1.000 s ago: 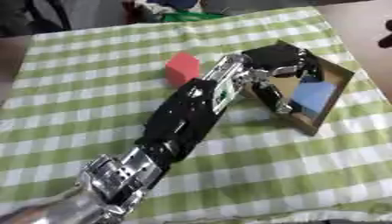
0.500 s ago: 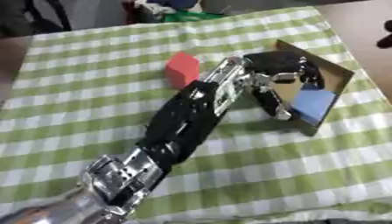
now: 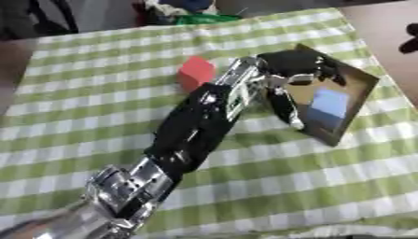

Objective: Pick up objects on the table and place them in the box.

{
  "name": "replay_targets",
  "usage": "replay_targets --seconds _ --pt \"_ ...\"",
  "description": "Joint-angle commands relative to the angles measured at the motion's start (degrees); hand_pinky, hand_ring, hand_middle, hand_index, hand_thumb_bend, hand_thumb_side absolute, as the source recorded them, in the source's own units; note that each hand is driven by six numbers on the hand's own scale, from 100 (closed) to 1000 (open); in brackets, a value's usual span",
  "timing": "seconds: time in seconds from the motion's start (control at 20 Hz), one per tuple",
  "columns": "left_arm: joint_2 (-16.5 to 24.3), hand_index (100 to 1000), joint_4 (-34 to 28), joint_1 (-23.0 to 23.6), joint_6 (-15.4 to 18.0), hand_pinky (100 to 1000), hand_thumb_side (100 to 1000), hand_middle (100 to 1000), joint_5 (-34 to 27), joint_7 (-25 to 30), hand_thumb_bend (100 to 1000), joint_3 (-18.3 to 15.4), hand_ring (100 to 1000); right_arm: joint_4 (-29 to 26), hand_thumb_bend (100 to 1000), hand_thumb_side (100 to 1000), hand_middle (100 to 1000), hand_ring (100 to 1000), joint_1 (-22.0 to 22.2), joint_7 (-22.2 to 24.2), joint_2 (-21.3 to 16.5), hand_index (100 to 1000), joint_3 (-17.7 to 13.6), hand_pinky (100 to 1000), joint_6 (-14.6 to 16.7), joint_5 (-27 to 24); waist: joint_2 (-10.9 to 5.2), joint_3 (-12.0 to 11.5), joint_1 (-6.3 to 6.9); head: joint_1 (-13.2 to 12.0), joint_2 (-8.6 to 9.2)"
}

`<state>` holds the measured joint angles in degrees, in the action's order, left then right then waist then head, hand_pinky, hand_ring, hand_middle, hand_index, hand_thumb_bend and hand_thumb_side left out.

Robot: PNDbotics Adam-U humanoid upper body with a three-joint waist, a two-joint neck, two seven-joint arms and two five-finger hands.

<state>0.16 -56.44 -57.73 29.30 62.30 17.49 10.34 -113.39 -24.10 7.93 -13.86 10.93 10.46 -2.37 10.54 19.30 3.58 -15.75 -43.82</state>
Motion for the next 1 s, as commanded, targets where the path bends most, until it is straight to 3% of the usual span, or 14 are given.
replay_targets --seconds 0.05,0.3,0.65,0.85,1.0 --pt "2.0 874 -2.2 -1.7 -1.7 716 335 754 -0.3 -2.3 660 -1.7 745 -1.2 100 505 632 594 -0.3 0.0 -0.2 907 -0.3 824 0.0 -0.1 -1.17 -0.2 -0.54 0.1 -0.29" --pt "6.2 877 -4.2 -2.7 -5.5 738 350 739 -1.2 -3.3 658 -3.9 733 -1.2 100 506 631 594 0.3 -0.1 -0.4 907 -0.4 823 -0.3 0.3 -1.51 -0.8 -0.39 0.6 -0.29" --pt "14.7 886 -1.9 -3.5 -7.9 806 344 752 0.9 2.1 660 -5.6 744 -1.2 100 507 630 593 1.3 -0.3 -0.8 907 -0.6 824 -0.8 0.9 -2.13 -1.8 0.03 1.7 -0.29" --pt "17.1 889 -0.4 -3.0 -11.1 812 364 755 3.2 5.6 675 -7.6 738 -1.2 100 507 630 592 1.8 -0.5 -0.9 908 -0.7 824 -1.0 1.3 -2.20 -2.3 0.03 2.3 -0.29" --pt "17.5 891 1.4 -2.6 -15.0 798 423 757 5.1 6.2 752 -9.1 724 -1.2 100 507 630 592 1.9 -0.6 -0.9 908 -0.8 824 -1.0 1.4 -2.17 -2.5 0.02 2.5 -0.29"
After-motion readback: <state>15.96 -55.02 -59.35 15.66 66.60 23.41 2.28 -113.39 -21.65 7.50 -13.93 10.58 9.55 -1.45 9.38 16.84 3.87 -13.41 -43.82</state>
